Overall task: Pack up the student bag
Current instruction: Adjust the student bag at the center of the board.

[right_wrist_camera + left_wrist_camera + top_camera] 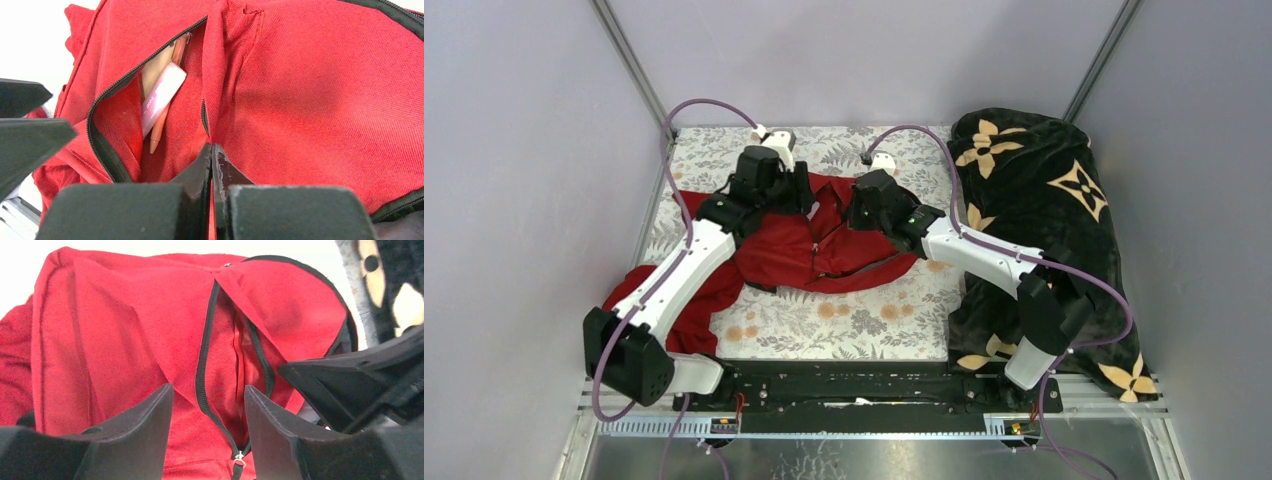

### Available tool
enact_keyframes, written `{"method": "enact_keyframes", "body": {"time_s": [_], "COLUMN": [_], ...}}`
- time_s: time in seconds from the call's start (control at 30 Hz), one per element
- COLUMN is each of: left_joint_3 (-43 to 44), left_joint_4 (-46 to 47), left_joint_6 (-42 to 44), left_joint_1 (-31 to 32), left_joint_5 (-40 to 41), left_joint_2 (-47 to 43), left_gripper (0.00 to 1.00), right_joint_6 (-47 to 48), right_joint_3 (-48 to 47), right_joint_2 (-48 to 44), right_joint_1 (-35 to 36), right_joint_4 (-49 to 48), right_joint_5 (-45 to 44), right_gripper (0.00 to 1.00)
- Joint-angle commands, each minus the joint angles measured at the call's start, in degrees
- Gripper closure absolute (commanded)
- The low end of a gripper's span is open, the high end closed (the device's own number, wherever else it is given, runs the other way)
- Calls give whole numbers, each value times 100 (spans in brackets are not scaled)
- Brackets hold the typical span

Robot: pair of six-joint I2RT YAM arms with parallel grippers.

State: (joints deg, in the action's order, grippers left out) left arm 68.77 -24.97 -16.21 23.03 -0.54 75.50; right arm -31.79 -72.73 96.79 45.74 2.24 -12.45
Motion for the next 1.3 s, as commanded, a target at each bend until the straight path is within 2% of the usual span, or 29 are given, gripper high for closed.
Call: {"method": "enact_keyframes", "body": {"time_s": [0.0,0.13,0.57,0.67,0.73,0.8,1.0,1.27], "left_joint_3": [247,231,308,315,323,351,378,479], "left_joint_4": [167,180,361,444,499,546,1015,1112], "left_joint_6": [10,58,311,296,271,211,-129,-278], "left_joint_1": [-13,-1,184,198,210,226,301,358], "left_joint_5": [250,131,423,364,281,152,-619,-1076], "left_joint_2": [282,377,817,896,957,1046,1400,1976], "left_gripper": [39,40,57,70,82,99,100,100], "right_joint_6": [-20,-20,-29,-37,-46,-49,-62,-65], "right_joint_3": [-178,-226,-340,-338,-338,-343,-446,-496], "right_joint_2": [-115,-86,6,14,22,24,120,232], "right_joint_1": [-10,-3,-6,-9,-8,-8,-4,-4], "right_joint_4": [-92,-73,-18,-16,-18,-22,-16,-13], "right_joint_5": [12,36,81,73,75,105,186,220], "right_gripper": [100,100,100,100,100,100,100,100]}}
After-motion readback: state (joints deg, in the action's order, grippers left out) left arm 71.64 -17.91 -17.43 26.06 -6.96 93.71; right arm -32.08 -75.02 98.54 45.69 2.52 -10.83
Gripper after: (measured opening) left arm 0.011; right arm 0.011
